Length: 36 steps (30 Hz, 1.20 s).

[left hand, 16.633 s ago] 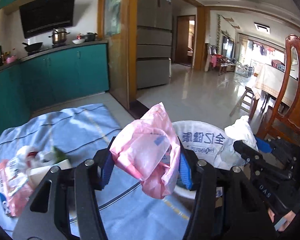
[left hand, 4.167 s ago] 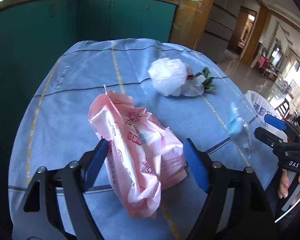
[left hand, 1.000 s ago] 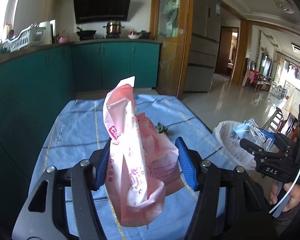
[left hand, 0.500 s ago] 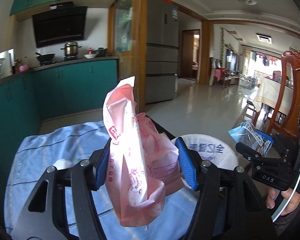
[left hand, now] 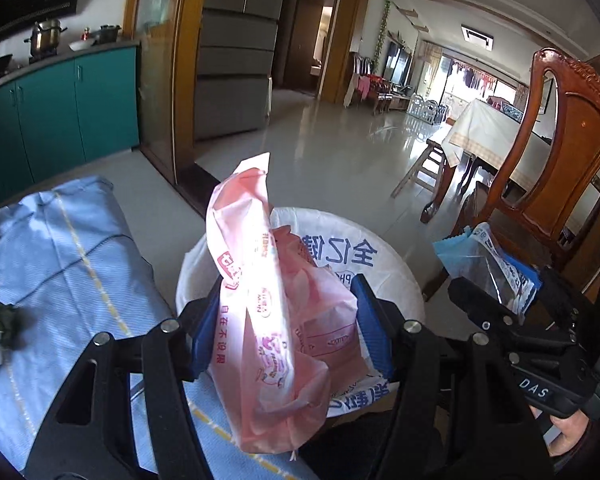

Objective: Collect trash
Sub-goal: 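Carry the pink bag and LYFEN bag over the white bin and open both tools, then grasp the white plastic bag bundle with the left tool while the right tool approaches the green vegetable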

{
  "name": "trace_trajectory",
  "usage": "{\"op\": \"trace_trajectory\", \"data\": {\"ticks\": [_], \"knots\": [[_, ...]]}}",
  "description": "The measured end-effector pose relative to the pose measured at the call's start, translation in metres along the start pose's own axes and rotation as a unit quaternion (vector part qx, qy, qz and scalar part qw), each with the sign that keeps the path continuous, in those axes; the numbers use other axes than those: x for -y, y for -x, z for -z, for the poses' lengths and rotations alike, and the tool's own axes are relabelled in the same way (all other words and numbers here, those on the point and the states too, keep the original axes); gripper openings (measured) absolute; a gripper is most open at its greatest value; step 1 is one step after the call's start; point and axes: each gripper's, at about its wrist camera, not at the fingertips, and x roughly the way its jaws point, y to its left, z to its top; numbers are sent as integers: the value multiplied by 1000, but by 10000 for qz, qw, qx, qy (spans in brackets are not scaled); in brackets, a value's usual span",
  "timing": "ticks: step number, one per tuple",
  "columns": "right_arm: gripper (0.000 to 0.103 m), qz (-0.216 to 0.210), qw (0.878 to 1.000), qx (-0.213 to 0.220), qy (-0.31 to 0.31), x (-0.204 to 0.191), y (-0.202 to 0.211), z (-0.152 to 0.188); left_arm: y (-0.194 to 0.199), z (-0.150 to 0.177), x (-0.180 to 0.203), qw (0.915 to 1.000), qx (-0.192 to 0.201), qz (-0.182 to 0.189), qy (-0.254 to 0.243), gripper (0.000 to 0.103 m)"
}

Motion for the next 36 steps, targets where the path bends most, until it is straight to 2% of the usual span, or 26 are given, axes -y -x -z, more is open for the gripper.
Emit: {"op": "trace_trajectory", "data": {"ticks": [3, 6, 9, 17, 20, 23, 25, 29, 33, 36], "knots": [[76, -36, 9999, -114, -75, 2, -16, 4, -16, 0, -6, 9999, -97, -25, 53, 69], [76, -49, 9997, -215, -86, -1, -32, 4, -20, -1, -15, 9999, -131, -80, 71, 79], [76, -122, 9995, -292, -82, -6, -46, 1, -15, 1, -23, 9996, -106, -248, 87, 83], [76, -95, 9989, -454, 13, -18, -70, -4, 15, -4, -51, 9988, 125, -269, 384, 89], [78, -61, 9987, -512, 43, -21, -74, -5, 32, -7, -63, 9973, 270, -457, 516, 90], [86, 6, 9984, -562, 98, -25, -77, -4, 52, -6, -80, 9945, 412, -774, 579, 90], [88, -50, 9984, -558, 115, -29, -77, -5, 70, -2, -97, 9894, 502, -1239, 567, 90], [88, -499, 9969, -551, 275, -54, -78, -12, 106, 14, -145, 9710, 498, -2238, 680, 91], [88, -1163, 9898, -476, 672, -103, -77, -24, 128, 28, -207, 9545, 315, -2676, 1278, 91], [88, -1657, 9808, -439, 932, -145, -77, -35, 128, 34, -247, 9481, 278, -2720, 1624, 91]]}}
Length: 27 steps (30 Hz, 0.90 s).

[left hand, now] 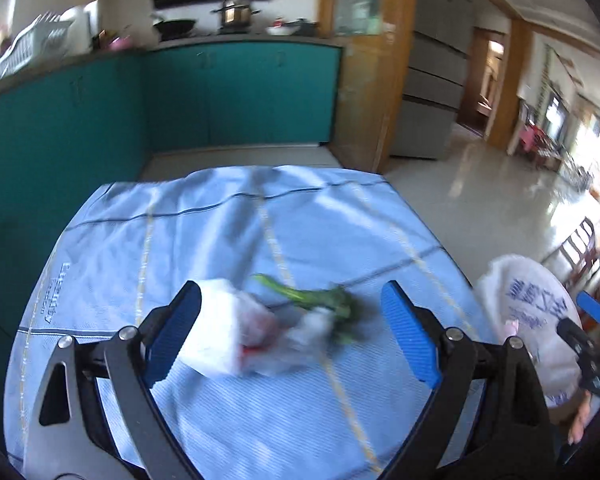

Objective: Collect trash
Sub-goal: 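Grasp the white plastic bag bundle with the left tool while the right tool approaches the green vegetable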

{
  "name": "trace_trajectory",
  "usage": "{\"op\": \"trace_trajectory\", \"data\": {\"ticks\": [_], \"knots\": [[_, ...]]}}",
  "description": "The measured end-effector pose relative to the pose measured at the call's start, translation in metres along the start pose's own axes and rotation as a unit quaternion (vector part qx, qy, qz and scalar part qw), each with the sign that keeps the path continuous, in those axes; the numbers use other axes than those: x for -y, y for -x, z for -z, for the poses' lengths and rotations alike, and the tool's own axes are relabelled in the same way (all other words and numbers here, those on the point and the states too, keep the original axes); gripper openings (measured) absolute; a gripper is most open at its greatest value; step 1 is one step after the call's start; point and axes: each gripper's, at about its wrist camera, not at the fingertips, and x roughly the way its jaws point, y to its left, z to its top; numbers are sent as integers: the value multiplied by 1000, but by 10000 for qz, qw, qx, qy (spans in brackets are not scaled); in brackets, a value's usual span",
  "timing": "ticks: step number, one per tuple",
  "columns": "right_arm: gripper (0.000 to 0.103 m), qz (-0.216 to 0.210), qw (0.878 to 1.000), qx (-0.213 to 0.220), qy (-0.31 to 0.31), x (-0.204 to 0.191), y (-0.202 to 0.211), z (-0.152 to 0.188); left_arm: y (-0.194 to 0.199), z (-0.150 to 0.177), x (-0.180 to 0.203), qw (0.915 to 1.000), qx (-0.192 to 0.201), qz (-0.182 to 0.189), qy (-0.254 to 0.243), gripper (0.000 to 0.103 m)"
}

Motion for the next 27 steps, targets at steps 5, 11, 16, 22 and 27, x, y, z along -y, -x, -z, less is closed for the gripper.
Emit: {"op": "trace_trajectory", "data": {"ticks": [5, 11, 16, 22, 27], "knots": [[88, -416, 9986, -43, 311, -52, -23, -27, -41, 6, -34, 9977, -550, 152, 378, 78], [88, -807, 9940, -150, 730, -113, -51, -48, -38, 29, -58, 9958, -773, 370, 311, 32], [88, -1177, 9873, -454, 962, -164, -90, -58, -8, 40, -74, 9966, -698, 389, 191, 26], [88, -949, 9834, -926, 1237, -200, -127, -51, 34, 51, -87, 9991, -406, 88, -105, 26], [23, -946, 9816, -1214, 1132, -198, -137, -41, 48, 53, -98, 9996, -284, -1, -3, 26]]}}
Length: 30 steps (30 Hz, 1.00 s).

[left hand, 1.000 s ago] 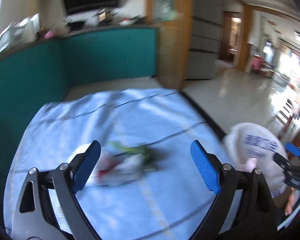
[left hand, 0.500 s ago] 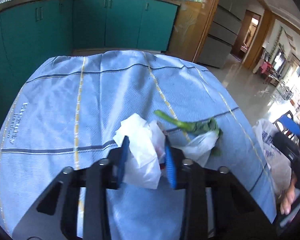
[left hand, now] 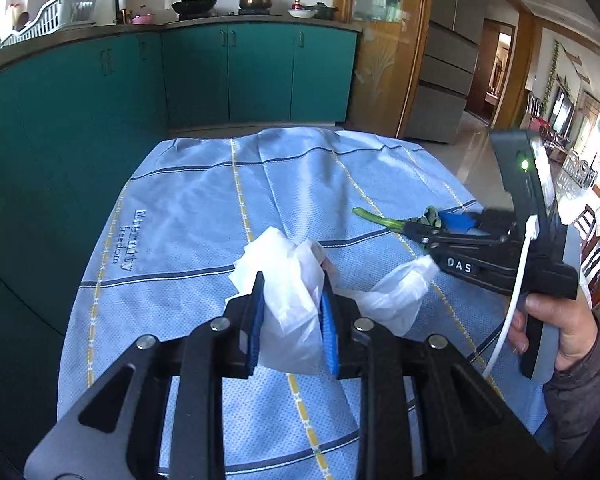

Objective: Collect trash
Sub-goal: 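Grasp the white plastic bag bundle with the left tool while the right tool approaches the green vegetable, then grasp the green leafy vegetable by its stem with the right tool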

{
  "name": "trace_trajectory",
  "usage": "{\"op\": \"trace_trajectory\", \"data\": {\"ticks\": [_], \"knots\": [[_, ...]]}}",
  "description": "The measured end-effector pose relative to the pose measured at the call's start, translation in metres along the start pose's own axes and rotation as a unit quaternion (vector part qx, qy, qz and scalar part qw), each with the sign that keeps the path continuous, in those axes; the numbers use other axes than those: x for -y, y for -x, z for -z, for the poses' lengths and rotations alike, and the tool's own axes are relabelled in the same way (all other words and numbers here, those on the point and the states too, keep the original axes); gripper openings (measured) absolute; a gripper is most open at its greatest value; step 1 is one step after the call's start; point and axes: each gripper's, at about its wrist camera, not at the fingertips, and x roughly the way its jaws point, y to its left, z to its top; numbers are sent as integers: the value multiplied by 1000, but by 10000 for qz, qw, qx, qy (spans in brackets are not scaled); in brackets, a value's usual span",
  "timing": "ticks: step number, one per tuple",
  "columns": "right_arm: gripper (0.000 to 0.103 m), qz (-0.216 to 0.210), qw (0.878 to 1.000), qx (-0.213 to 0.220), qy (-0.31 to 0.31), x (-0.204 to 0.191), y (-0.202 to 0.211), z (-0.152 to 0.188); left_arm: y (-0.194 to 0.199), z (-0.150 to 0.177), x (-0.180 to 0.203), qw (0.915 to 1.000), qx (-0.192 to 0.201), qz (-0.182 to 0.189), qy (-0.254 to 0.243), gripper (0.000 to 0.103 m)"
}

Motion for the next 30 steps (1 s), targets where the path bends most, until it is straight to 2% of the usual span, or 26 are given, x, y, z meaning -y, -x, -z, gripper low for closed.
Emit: {"op": "trace_trajectory", "data": {"ticks": [3, 7, 13, 19, 20, 22, 23, 24, 28, 30], "knots": [[14, -56, 9999, 112, -119, 7, 14, 7, 5, -1, 1, 9999, 107, 66, 70, 26], [12, 39, 9987, 460, -222, 15, 53, 25, 16, -2, 12, 9996, 236, 120, 18, 26], [9, -36, 9952, 837, -510, 35, 117, 58, 33, -2, 40, 9988, 409, 102, -236, 26], [9, -39, 9953, 841, -471, 38, 147, 88, 44, 8, 66, 9979, 393, 205, -481, 28], [11, 31, 9956, 827, -447, 37, 146, 91, 43, 10, 68, 9979, 372, 204, -492, 29], [29, 111, 9963, 727, -439, 38, 141, 94, 40, 15, 70, 9982, 312, 193, -471, 36], [46, 125, 9965, 697, -440, 39, 136, 95, 39, 16, 70, 9983, 298, 190, -455, 41], [58, 136, 9965, 699, -433, 40, 132, 95, 35, 19, 70, 9985, 246, 184, -449, 46], [60, 135, 9981, 492, -360, 41, 110, 90, 16, 31, 69, 9988, -31, 80, -490, 58], [60, 88, 9989, 357, -287, 38, 96, 85, 13, 35, 67, 9988, -109, 43, -478, 67]]}}
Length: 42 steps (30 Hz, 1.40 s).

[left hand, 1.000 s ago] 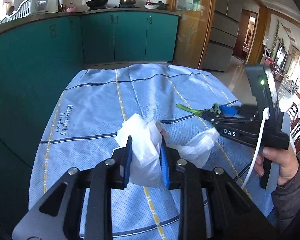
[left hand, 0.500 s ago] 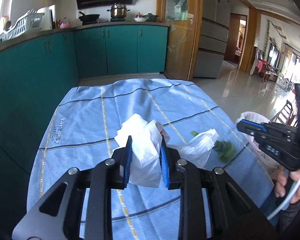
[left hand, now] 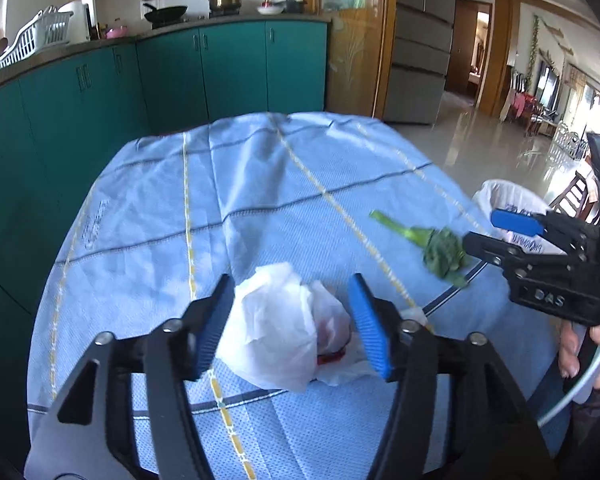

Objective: Collect trash
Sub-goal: 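Grasp the green leafy vegetable by its stem with the right tool, then carry the white bag and vegetable over the white bin and open both tools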

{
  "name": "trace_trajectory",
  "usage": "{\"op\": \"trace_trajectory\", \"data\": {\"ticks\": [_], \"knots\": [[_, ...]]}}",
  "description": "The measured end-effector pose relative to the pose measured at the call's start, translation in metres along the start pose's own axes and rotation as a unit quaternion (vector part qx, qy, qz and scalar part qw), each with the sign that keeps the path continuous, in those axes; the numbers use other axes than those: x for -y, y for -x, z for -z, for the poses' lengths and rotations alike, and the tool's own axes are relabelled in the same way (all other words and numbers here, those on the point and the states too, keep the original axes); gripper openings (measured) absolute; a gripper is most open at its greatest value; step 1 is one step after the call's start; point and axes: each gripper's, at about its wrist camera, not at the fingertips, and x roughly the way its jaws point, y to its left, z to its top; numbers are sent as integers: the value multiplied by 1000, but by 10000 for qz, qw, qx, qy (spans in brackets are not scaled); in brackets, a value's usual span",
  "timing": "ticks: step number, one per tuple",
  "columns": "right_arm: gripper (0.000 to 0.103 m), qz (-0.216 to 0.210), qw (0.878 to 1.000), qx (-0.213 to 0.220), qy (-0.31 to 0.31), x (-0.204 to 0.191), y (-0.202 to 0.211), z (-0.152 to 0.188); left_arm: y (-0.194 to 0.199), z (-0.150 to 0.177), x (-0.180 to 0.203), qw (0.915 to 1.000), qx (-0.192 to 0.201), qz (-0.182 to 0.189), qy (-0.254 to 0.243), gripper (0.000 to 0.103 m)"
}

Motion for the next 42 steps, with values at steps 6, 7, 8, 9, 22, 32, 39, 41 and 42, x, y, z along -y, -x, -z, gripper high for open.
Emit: {"op": "trace_trajectory", "data": {"ticks": [6, 7, 8, 9, 22, 32, 39, 41, 42], "knots": [[60, -30, 9995, -281, 153, -12, -32, -5, 2, 4, -8, 9999, -32, 112, 77, 88], [60, -47, 9993, -324, 161, -13, -37, -6, 0, 5, -8, 9999, -59, 123, 78, 89], [60, -73, 9992, -352, 157, -15, -41, -6, -2, 5, -8, 9999, -92, 105, 67, 90], [60, -74, 9993, -343, 151, -16, -42, -6, -3, 5, -7, 9999, -105, 77, 49, 90], [20, -113, 9996, -257, -27, -6, -26, 7, -11, 7, 4, 9999, -51, -96, -6, 86], [21, -44, 9999, -118, 71, -5, 2, 18, -14, 10, 8, 9999, -112, -9, 74, 50], [57, 138, 9995, -262, 96, -4, -17, 20, -16, 13, 12, 9998, -160, -33, 67, 68], [57, 132, 9994, -323, 85, -5, -21, 22, -18, 13, 13, 9998, -183, -38, 62, 71], [57, 119, 9993, -341, 73, -5, -23, 24, -19, 14, 13, 9998, -189, -45, 64, 71]]}}
